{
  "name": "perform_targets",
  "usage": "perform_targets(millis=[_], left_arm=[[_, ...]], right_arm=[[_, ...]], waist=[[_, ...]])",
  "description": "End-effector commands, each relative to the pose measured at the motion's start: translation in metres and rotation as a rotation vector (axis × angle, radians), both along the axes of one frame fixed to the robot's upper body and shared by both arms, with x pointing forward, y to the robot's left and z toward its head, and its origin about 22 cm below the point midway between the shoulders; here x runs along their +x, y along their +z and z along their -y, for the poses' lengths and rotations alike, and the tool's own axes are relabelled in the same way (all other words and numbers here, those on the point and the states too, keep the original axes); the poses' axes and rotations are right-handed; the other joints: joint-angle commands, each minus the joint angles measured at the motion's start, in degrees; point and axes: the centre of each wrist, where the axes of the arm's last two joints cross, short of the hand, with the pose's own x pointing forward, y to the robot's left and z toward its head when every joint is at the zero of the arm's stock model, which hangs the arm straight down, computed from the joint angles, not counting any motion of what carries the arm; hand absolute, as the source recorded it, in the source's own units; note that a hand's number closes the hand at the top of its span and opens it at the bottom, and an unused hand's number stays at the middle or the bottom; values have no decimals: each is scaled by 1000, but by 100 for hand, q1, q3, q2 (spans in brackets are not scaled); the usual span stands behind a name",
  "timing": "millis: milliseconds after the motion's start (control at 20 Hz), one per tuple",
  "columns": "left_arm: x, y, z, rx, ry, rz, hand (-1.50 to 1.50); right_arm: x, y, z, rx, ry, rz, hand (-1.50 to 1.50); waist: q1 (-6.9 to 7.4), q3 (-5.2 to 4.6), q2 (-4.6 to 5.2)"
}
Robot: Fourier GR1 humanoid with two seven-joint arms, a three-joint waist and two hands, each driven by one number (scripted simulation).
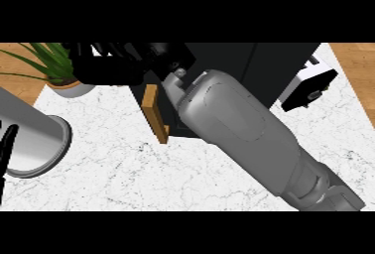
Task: Pick up the wine, place it into the cabinet and close the cabinet
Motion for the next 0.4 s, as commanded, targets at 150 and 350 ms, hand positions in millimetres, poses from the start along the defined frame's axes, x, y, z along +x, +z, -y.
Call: perform_targets(millis=[150, 350], left_arm=[[4, -6, -2, 11, 10, -6, -150], [1, 0, -1, 12, -12, 5, -150]], right_arm=[[52, -16, 49, -73, -204, 2, 150], [51, -26, 44, -85, -197, 5, 150]], waist=[[-29, 50, 247], [9, 51, 221]])
